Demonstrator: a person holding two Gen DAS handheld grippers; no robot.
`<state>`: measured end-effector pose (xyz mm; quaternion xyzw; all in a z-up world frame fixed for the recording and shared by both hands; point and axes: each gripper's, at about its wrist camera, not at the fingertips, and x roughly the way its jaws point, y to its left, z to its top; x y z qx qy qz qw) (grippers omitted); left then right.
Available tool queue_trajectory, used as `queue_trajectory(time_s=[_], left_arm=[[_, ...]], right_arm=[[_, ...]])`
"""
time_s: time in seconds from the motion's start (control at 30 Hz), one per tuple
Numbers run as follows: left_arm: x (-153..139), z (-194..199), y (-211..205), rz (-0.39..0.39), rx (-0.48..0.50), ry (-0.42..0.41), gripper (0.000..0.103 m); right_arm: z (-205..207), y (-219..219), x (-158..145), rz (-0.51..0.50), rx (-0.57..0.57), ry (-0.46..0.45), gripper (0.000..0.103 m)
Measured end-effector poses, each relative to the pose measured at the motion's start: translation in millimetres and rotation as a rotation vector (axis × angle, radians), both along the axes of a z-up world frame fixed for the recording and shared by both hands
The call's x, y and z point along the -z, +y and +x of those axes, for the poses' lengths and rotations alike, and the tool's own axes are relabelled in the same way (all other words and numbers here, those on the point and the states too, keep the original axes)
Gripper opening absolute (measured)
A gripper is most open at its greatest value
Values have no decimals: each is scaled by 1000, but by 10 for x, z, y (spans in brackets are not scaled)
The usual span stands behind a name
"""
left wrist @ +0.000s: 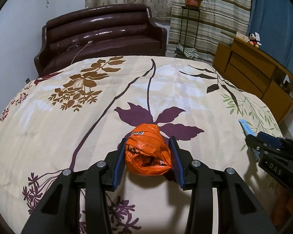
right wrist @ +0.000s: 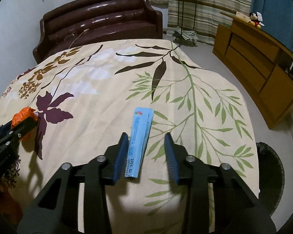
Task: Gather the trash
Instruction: 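Grasp the blue printed strip packet with the right gripper while the left holds the orange bag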
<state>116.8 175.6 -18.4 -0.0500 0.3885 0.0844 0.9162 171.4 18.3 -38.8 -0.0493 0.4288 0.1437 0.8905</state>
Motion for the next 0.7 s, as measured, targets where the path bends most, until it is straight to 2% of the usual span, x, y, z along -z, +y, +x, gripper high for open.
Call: queue_trajectory(time_s=[0.07,0.17,0.7], left_arm=[[5,0,3,-3,0,-1,43],[6,1,2,-3,1,-1,43],[-66,-75,-91,5,4,-22,43]], right_arm=[[-6,8,3,-11,4,-4,22],[-12,17,5,-14,1,-6,17],[-204,-149,-120,25,20,-34,16]])
